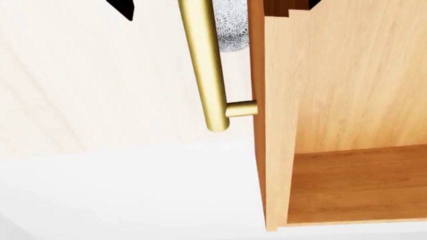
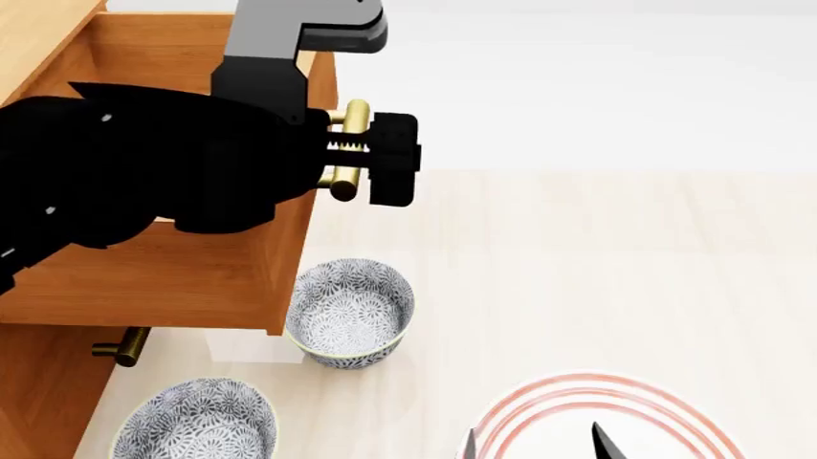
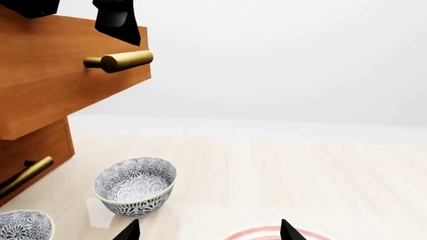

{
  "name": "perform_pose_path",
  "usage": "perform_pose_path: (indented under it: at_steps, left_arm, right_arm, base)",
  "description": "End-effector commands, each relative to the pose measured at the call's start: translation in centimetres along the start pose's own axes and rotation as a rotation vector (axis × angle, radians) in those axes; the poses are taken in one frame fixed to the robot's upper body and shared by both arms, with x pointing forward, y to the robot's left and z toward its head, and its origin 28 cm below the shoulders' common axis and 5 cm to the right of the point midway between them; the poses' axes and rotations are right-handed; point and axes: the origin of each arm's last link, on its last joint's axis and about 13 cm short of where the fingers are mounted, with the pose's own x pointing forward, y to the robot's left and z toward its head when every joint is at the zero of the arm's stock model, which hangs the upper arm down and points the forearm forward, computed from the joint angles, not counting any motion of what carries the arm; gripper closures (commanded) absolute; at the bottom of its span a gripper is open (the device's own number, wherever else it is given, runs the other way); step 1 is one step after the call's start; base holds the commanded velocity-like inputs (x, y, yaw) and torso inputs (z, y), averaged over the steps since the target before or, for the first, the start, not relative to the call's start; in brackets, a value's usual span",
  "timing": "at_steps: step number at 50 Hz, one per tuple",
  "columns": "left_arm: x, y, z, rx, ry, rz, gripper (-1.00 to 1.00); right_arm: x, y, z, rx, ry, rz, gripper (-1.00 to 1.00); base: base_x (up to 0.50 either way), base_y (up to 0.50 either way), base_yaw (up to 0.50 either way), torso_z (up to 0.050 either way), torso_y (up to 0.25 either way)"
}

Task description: Open the top drawer of the cabinet.

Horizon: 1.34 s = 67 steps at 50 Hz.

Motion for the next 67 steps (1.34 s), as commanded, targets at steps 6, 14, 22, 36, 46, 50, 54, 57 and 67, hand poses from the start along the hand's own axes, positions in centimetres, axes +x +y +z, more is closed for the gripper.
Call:
perform_pose_path:
  at_steps: [6,14,22,36,46,50,54,57,67]
  left_arm:
    - [-4.0,-6.2,-0.6,-0.024,0.085,-0.423,-1.0]
    - [-3.8,-6.1,-0.6,-0.04,0.091,-0.428,-1.0]
    - [-4.4,-5.9,0.7,-0.032,0.044,-0.407,-1.0]
    - [-7.2,-5.4,4.9,-0.013,-0.066,-0.328,-1.0]
    - [-10.0,-4.4,7.1,0.035,-0.164,-0.309,-1.0]
    - [-11.7,-3.2,8.1,0.041,-0.211,-0.299,-1.0]
    - [-13.6,-1.9,9.0,0.054,-0.264,-0.272,-1.0]
    - [-14.6,-1.3,9.1,0.059,-0.288,-0.276,-1.0]
    - [-17.8,0.7,8.7,0.12,-0.399,-0.244,-1.0]
  right_arm:
    - [-0.2,0.2,0.3,-0.007,-0.005,0.004,-1.0]
    - [-0.2,0.1,0.2,-0.019,0.0,0.0,-1.0]
    - [-0.3,0.0,0.1,-0.021,0.003,-0.001,-1.0]
    - [-0.6,-0.1,0.3,-0.038,-0.005,-0.011,-1.0]
    - [-1.0,0.2,0.8,-0.045,-0.016,-0.005,-1.0]
    - [-1.1,0.3,0.9,-0.05,-0.015,-0.005,-1.0]
    - [-1.1,0.5,1.1,-0.054,-0.019,-0.001,-1.0]
    - [-1.0,0.7,1.2,-0.057,-0.019,0.005,-1.0]
    - [-0.9,1.0,1.5,-0.065,-0.024,0.015,-1.0]
  base:
    - [0.0,0.0,0.0,0.0,0.003]
    - [0.0,0.0,0.0,0.0,0.003]
    - [-0.01,0.0,0.0,0.002,0.004]
    - [0.0,0.0,-0.01,0.001,0.005]
    - [0.0,0.0,-0.01,0.002,0.007]
    - [0.0,0.0,0.0,0.0,0.0]
    - [0.0,0.0,0.0,0.0,0.0]
    - [0.0,0.0,0.0,0.0,0.0]
    - [0.0,0.0,0.0,0.0,0.0]
